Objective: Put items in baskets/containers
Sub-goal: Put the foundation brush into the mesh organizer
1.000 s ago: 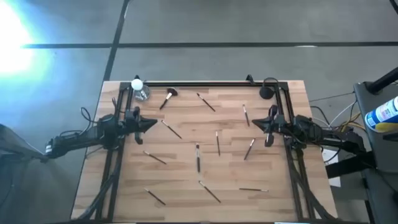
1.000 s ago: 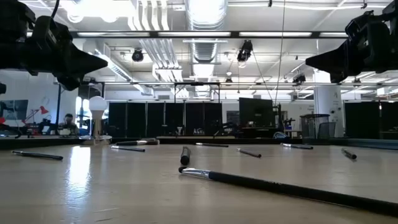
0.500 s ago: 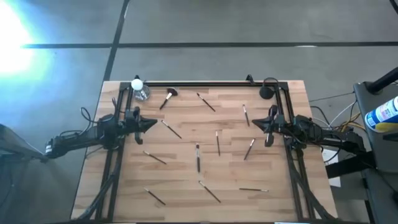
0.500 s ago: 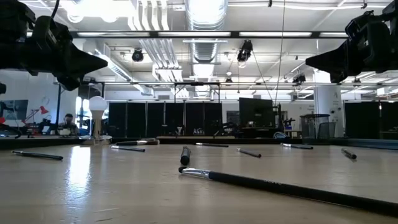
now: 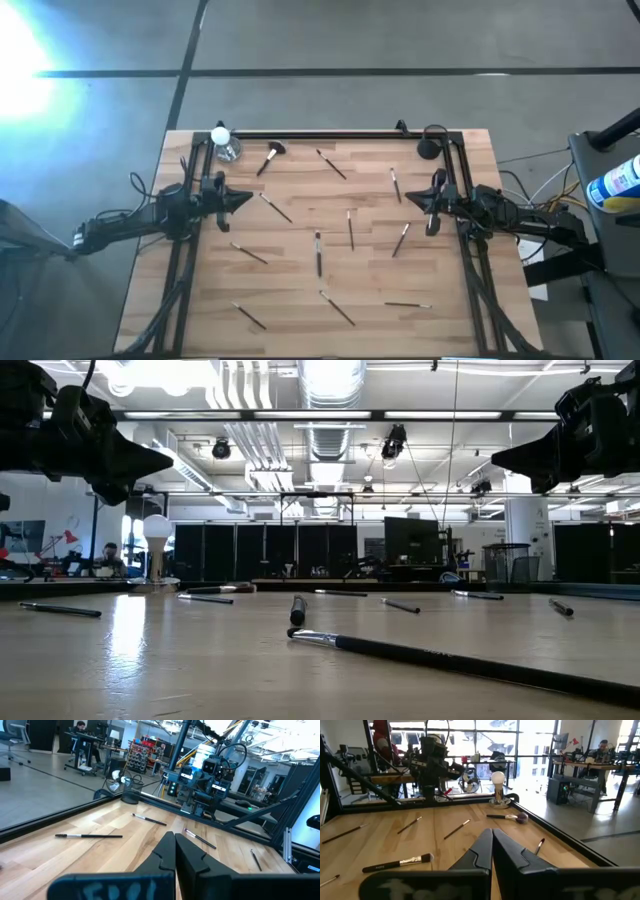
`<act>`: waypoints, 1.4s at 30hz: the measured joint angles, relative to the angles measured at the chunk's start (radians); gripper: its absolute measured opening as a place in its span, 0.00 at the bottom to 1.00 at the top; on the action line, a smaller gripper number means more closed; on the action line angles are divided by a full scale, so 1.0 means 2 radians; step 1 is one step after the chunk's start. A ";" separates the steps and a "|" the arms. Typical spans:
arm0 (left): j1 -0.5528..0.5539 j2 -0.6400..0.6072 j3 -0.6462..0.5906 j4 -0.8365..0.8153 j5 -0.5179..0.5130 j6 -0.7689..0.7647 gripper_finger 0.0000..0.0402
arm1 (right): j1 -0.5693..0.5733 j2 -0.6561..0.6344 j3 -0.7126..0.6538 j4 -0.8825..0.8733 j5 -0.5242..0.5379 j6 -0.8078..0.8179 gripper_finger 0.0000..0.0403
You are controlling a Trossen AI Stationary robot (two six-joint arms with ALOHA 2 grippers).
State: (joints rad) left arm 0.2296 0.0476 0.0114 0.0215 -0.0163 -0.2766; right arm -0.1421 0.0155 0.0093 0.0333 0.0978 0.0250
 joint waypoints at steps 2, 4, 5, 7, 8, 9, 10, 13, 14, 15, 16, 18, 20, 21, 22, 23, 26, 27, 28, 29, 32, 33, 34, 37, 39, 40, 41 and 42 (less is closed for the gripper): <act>0.000 0.000 0.000 0.000 0.000 0.000 0.00 | 0.000 0.000 0.000 0.006 0.000 -0.001 0.02; 0.000 0.000 0.000 0.000 0.000 0.000 0.00 | 0.000 0.000 0.000 0.016 0.000 -0.001 0.02; 0.000 0.000 0.000 0.000 0.000 0.000 0.00 | 0.000 0.000 0.000 0.022 0.000 0.000 0.02; 0.000 0.000 0.000 0.000 0.000 0.000 0.00 | 0.000 0.000 0.000 0.043 0.000 0.000 0.02; 0.000 0.000 0.000 0.000 0.000 0.000 0.00 | 0.000 0.000 0.000 0.058 0.000 0.001 0.02; 0.000 0.000 0.000 0.000 0.000 0.000 0.00 | 0.000 0.000 0.000 0.076 0.000 0.001 0.02; 0.000 0.000 0.000 0.000 0.000 0.000 0.00 | 0.000 0.000 0.000 0.094 0.000 0.001 0.02; 0.000 0.000 0.000 0.000 0.000 0.000 0.00 | 0.000 0.002 0.000 0.157 0.000 -0.001 0.02; 0.000 0.000 0.000 0.000 0.000 0.000 0.00 | 0.000 0.003 0.000 0.177 0.001 -0.007 0.02; 0.000 0.000 0.000 0.000 0.000 0.000 0.00 | 0.000 0.006 0.000 0.195 0.004 -0.010 0.02; 0.000 0.000 0.000 0.000 0.000 0.000 0.00 | 0.000 0.011 0.001 0.206 0.010 -0.011 0.02; 0.000 0.000 0.000 0.000 0.000 0.000 0.00 | 0.000 0.033 0.008 0.193 0.042 -0.002 0.02; 0.000 0.000 0.000 0.000 0.000 0.000 0.00 | 0.000 0.070 0.025 0.157 0.091 0.009 0.02; 0.000 0.000 0.000 0.000 0.000 0.000 0.00 | -0.001 0.096 0.036 0.145 0.113 0.017 0.02; 0.000 0.000 0.000 0.000 0.000 0.000 0.00 | 0.000 0.123 0.048 0.139 0.131 0.028 0.02; 0.000 0.000 0.000 0.000 0.000 0.000 0.00 | 0.000 0.152 0.062 0.135 0.147 0.040 0.02; 0.000 0.000 0.000 0.000 0.000 0.000 0.00 | 0.000 0.242 0.116 0.106 0.176 0.083 0.02; 0.000 0.000 0.000 0.000 0.000 0.000 0.00 | -0.001 0.273 0.137 0.088 0.185 0.098 0.02; 0.000 0.000 0.000 0.000 0.000 0.000 0.00 | -0.001 0.305 0.161 0.063 0.196 0.112 0.02; 0.000 0.000 0.000 0.000 0.000 0.000 0.00 | -0.002 0.335 0.185 0.033 0.206 0.125 0.02; 0.000 0.000 0.000 0.000 0.000 0.000 0.00 | -0.010 0.421 0.251 -0.050 0.222 0.160 0.02; 0.000 0.000 0.000 0.000 0.000 0.000 0.00 | -0.016 0.446 0.272 -0.074 0.221 0.171 0.02; 0.000 0.000 0.000 0.000 0.000 0.000 0.00 | -0.023 0.469 0.291 -0.097 0.219 0.184 0.02; 0.000 0.000 0.000 0.000 0.000 0.000 0.00 | -0.053 0.527 0.339 -0.163 0.182 0.218 0.02; 0.000 0.000 0.000 0.000 0.000 0.000 0.00 | -0.076 0.560 0.366 -0.206 0.153 0.240 0.02; 0.000 0.000 0.000 0.000 0.000 0.000 0.00 | -0.088 0.575 0.377 -0.225 0.143 0.250 0.02; 0.000 0.000 0.000 0.000 0.000 0.000 0.00 | -0.099 0.589 0.386 -0.241 0.133 0.259 0.02; 0.000 0.000 0.000 0.000 0.000 0.000 0.00 | -0.110 0.603 0.394 -0.257 0.123 0.267 0.02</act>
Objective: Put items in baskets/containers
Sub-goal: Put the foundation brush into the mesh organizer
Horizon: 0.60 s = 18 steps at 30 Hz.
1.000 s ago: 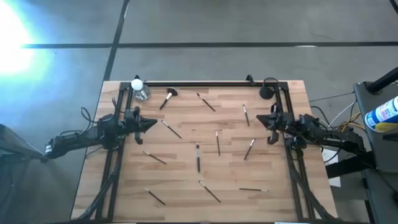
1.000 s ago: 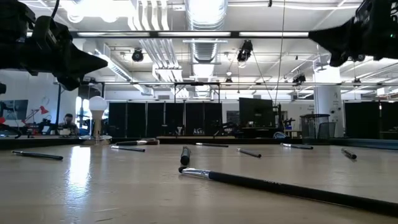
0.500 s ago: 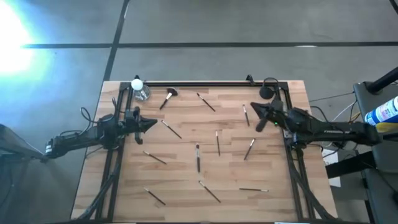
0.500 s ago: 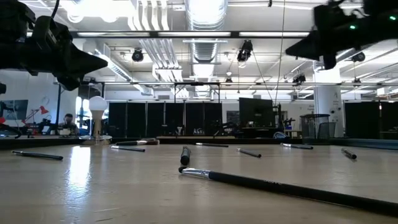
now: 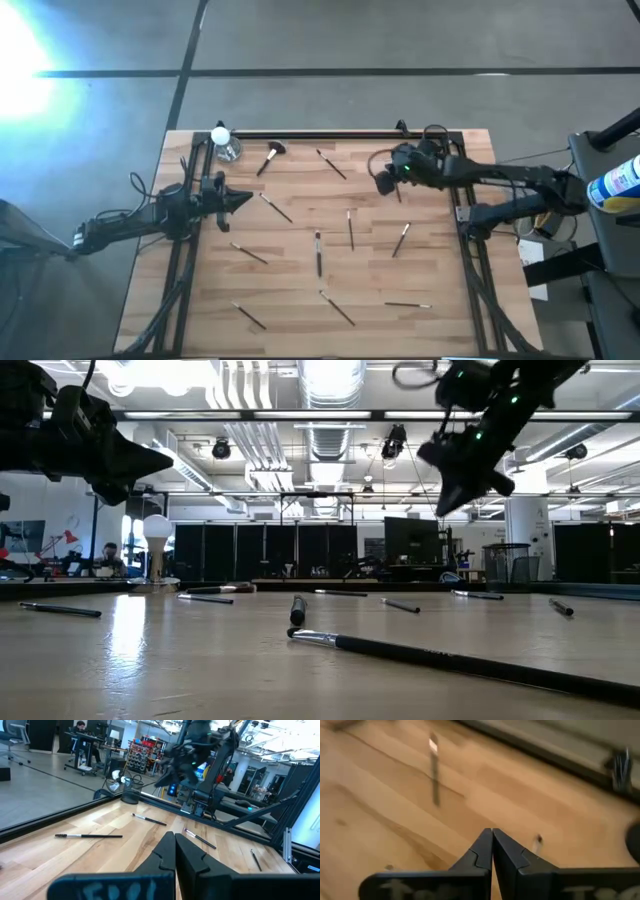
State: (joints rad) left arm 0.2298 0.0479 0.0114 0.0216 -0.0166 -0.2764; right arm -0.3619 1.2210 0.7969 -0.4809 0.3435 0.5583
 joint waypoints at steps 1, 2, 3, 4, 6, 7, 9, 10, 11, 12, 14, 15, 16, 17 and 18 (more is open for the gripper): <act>0.000 0.000 0.000 0.000 0.000 0.000 0.00 | -0.011 0.013 0.006 -0.013 -0.012 0.007 0.02; 0.000 0.000 0.000 0.000 0.000 0.000 0.00 | -0.021 0.025 0.013 -0.022 -0.020 0.008 0.02; 0.000 0.000 0.000 0.000 0.000 0.000 0.00 | -0.030 0.037 0.017 -0.026 -0.021 0.012 0.02; 0.000 0.000 0.000 0.000 0.000 0.000 0.00 | -0.037 0.048 0.022 -0.030 -0.020 0.016 0.02; 0.000 0.000 0.000 0.000 0.000 0.000 0.00 | -0.051 0.069 0.028 -0.035 -0.016 0.022 0.02; 0.000 0.000 0.000 0.000 0.000 0.000 0.00 | -0.058 0.078 0.030 -0.038 -0.016 0.023 0.02; 0.000 0.000 0.000 0.000 0.000 0.000 0.00 | -0.072 0.094 0.036 -0.041 -0.023 0.034 0.03; 0.000 0.000 0.000 0.000 0.000 0.000 0.00 | -0.081 0.100 0.040 -0.046 -0.030 0.038 0.04; 0.000 0.000 0.000 0.000 0.000 0.000 0.00 | -0.090 0.107 0.044 -0.056 -0.040 0.043 0.05; 0.000 0.000 0.000 0.000 0.000 0.000 0.00 | -0.098 0.115 0.046 -0.065 -0.051 0.048 0.07; 0.000 0.000 0.000 0.000 0.000 0.000 0.00 | -0.114 0.132 0.054 -0.079 -0.068 0.055 0.11; 0.000 0.000 0.000 0.000 0.000 0.000 0.00 | -0.120 0.140 0.058 -0.088 -0.070 0.056 0.13; 0.000 0.000 0.000 0.000 0.000 0.000 0.00 | -0.125 0.148 0.063 -0.095 -0.071 0.056 0.16; 0.000 0.000 0.000 0.000 0.000 0.000 0.00 | -0.128 0.158 0.068 -0.100 -0.072 0.056 0.18; 0.000 0.000 0.000 0.000 0.000 0.000 0.00 | -0.131 0.167 0.072 -0.103 -0.073 0.056 0.21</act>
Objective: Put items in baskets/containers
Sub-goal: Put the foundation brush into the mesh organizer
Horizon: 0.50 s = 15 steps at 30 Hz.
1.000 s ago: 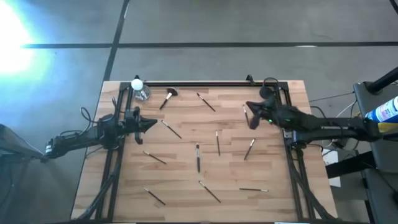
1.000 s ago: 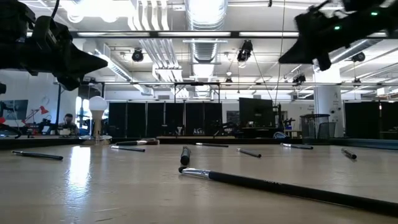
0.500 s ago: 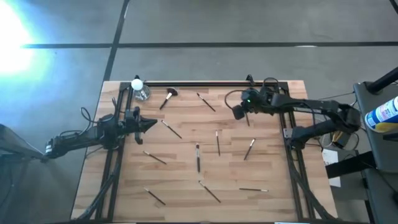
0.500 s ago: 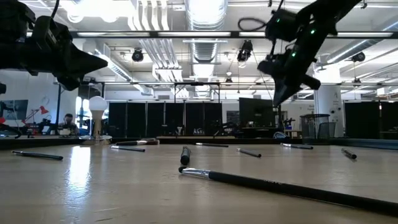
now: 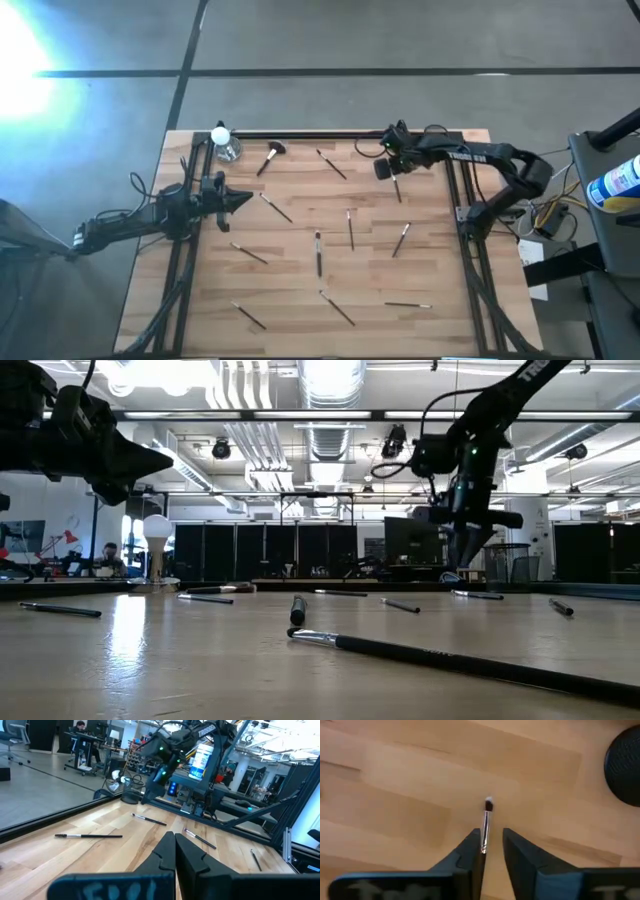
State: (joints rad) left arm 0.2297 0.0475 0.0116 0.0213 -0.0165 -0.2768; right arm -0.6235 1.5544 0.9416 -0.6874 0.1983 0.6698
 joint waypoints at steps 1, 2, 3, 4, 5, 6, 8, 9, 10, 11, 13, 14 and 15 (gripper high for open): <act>0.000 0.000 0.000 0.000 0.000 0.000 0.00 | -0.002 0.009 0.005 -0.007 -0.001 -0.002 0.23; 0.000 0.000 0.000 0.000 0.000 0.000 0.00 | -0.003 0.018 0.009 -0.012 0.000 -0.006 0.25; 0.000 0.000 0.000 0.000 0.000 0.000 0.00 | -0.003 0.027 0.014 -0.012 -0.001 -0.008 0.26; 0.000 0.000 0.000 0.000 0.000 0.000 0.00 | -0.004 0.036 0.020 -0.010 0.000 -0.011 0.28; 0.000 0.000 0.000 0.000 0.000 0.000 0.00 | -0.005 0.044 0.025 -0.011 0.000 -0.014 0.29; 0.000 0.000 0.000 0.000 0.000 0.000 0.00 | -0.007 0.054 0.029 -0.014 0.000 -0.015 0.30; 0.000 0.000 0.000 0.000 0.000 0.000 0.00 | -0.010 0.071 0.037 -0.020 0.001 -0.017 0.32; 0.000 0.000 0.000 0.000 0.000 0.000 0.00 | -0.012 0.079 0.041 -0.021 0.001 -0.017 0.32; 0.000 0.000 0.000 0.000 0.000 0.000 0.00 | -0.015 0.085 0.043 -0.021 0.001 -0.019 0.32; 0.000 0.000 0.000 0.000 0.000 0.000 0.00 | -0.018 0.090 0.046 -0.021 0.002 -0.019 0.32; 0.000 0.000 0.000 0.000 0.000 0.000 0.00 | -0.023 0.100 0.051 -0.021 0.005 -0.019 0.31; 0.000 0.000 0.000 0.000 0.000 0.000 0.00 | -0.025 0.104 0.052 -0.020 0.005 -0.019 0.30; 0.000 0.000 0.000 0.000 0.000 0.000 0.00 | -0.027 0.108 0.054 -0.021 0.005 -0.019 0.30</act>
State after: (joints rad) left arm 0.2298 0.0478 0.0116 0.0216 -0.0166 -0.2768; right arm -0.6782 1.7694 1.0487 -0.7296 0.2092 0.6319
